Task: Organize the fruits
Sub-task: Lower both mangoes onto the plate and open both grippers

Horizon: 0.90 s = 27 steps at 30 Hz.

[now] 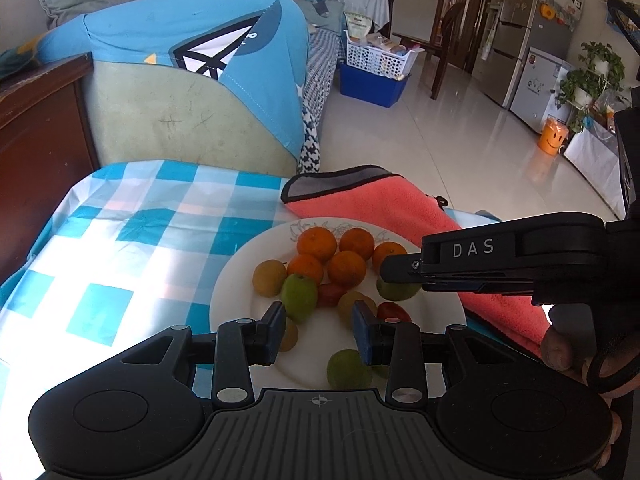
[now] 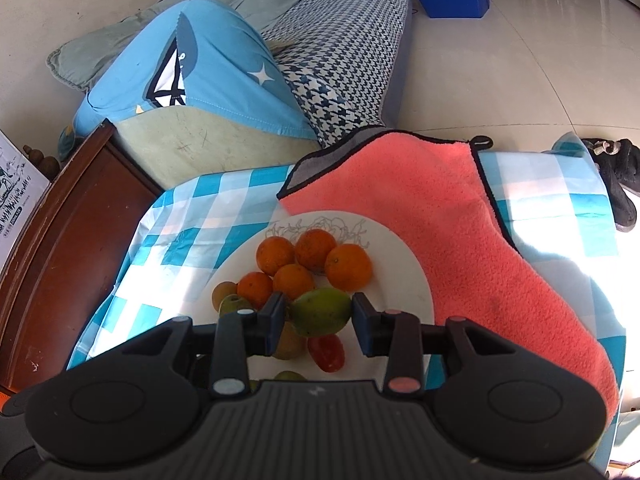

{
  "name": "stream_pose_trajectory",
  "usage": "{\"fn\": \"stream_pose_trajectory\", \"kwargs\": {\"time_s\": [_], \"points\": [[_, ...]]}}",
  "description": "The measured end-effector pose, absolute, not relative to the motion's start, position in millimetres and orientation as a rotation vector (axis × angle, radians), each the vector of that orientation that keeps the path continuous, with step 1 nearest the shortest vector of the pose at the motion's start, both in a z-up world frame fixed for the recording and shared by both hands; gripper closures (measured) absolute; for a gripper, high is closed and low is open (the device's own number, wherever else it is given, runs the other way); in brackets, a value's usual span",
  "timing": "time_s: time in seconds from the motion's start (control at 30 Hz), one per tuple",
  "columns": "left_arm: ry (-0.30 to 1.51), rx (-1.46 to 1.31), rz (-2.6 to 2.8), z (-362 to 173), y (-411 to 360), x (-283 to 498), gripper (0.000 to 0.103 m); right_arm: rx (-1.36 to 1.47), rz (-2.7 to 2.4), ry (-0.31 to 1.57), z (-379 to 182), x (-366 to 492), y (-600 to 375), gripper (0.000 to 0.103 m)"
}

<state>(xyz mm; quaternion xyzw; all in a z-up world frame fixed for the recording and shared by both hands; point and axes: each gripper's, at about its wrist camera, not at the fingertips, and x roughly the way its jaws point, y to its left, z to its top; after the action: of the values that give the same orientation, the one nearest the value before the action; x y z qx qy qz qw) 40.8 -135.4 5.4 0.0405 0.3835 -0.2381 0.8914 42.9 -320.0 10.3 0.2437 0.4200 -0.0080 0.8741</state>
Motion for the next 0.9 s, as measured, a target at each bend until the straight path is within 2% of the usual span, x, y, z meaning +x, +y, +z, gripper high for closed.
{"fn": "stream_pose_trajectory", "kwargs": {"time_s": [0.07, 0.13, 0.2, 0.3, 0.4, 0.47, 0.57, 0.67, 0.83, 0.9], "points": [[0.794, 0.089, -0.496, 6.3, -135.7, 39.8, 0.068, 0.527, -0.019, 0.872, 10.7, 43.6, -321.5, 0.062], [0.797, 0.091, -0.489, 7.8, -135.3, 38.4, 0.062, 0.531, -0.017, 0.870, 12.3, 43.6, -322.0, 0.062], [0.792, 0.094, -0.475, 9.7, -134.1, 36.5, 0.047, 0.522, -0.015, 0.867, 15.0, 43.3, -320.9, 0.059], [0.791, 0.107, -0.459, 13.4, -131.0, 33.6, 0.032, 0.510, -0.013, 0.858, 19.7, 41.8, -318.1, 0.054], [0.792, 0.114, -0.438, 17.8, -127.4, 30.8, 0.023, 0.495, -0.022, 0.854, 24.1, 39.5, -314.9, 0.046], [0.795, 0.119, -0.429, 20.7, -124.9, 29.1, 0.019, 0.489, -0.027, 0.859, 26.0, 37.2, -313.3, 0.044], [0.799, 0.131, -0.417, 26.5, -121.7, 24.1, 0.017, 0.478, -0.054, 0.878, 28.2, 32.4, -311.9, 0.039], [0.816, 0.139, -0.397, 31.4, -118.9, 20.5, 0.010, 0.450, -0.084, 0.884, 32.1, 25.9, -310.0, 0.037], [0.822, 0.147, -0.394, 40.8, -112.4, 13.4, 0.010, 0.466, -0.133, 0.887, 37.5, 11.5, -308.7, 0.033], [0.829, 0.157, -0.380, 44.8, -111.3, 11.0, 0.008, 0.469, -0.156, 0.903, 39.7, 7.0, -306.3, 0.028]]}}
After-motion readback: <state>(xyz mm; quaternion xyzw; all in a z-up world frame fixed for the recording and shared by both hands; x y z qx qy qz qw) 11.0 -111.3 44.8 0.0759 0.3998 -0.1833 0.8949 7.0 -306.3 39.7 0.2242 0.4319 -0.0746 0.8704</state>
